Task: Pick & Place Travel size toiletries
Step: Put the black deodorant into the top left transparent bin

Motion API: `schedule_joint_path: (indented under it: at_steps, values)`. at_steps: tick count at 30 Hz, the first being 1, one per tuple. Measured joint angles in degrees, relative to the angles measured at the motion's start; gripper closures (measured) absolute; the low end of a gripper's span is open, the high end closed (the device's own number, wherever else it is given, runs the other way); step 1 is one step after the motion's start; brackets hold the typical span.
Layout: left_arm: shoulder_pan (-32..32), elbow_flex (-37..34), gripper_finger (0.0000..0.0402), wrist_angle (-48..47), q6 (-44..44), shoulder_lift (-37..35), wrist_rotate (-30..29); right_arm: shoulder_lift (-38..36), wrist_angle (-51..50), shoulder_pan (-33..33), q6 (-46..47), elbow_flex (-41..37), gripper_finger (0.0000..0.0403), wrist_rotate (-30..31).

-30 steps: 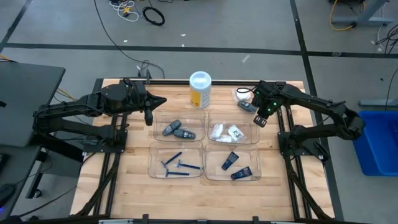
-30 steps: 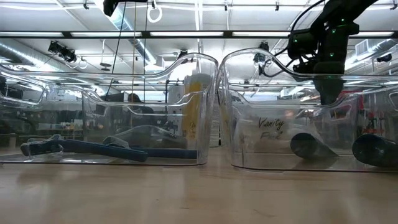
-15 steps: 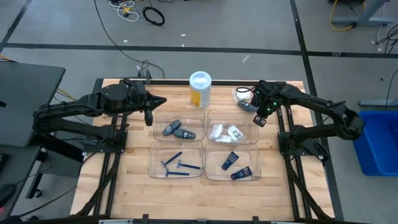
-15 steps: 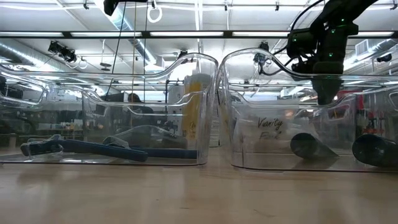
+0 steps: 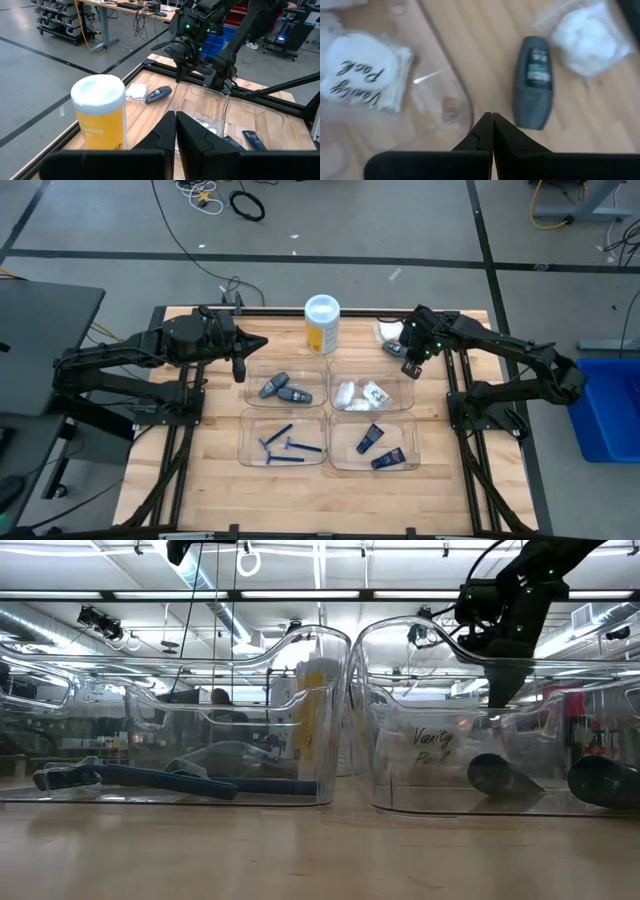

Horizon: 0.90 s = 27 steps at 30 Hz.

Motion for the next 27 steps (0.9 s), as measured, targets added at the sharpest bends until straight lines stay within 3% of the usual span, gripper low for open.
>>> schedule_joint_path:
  at_steps: [9,14,27]
  values:
    - [-0.01,-0.01,0.0379,0.00,-0.40,-0.01,0.22,0.00,1.34,-0.35,-3.78,0.00,0.0400,3.13]
    - [0.00,-0.02,0.0379,0.00,-0.52,-0.01,0.20,0.00,2.15,-0.83,-3.81,0.00,0.0400,8.43]
    - [-0.01,-0.01,0.0379,0.00,-0.54,0.00,-0.19,4.17,5.68,-11.75,0.17,0.00,0.0400,-6.60]
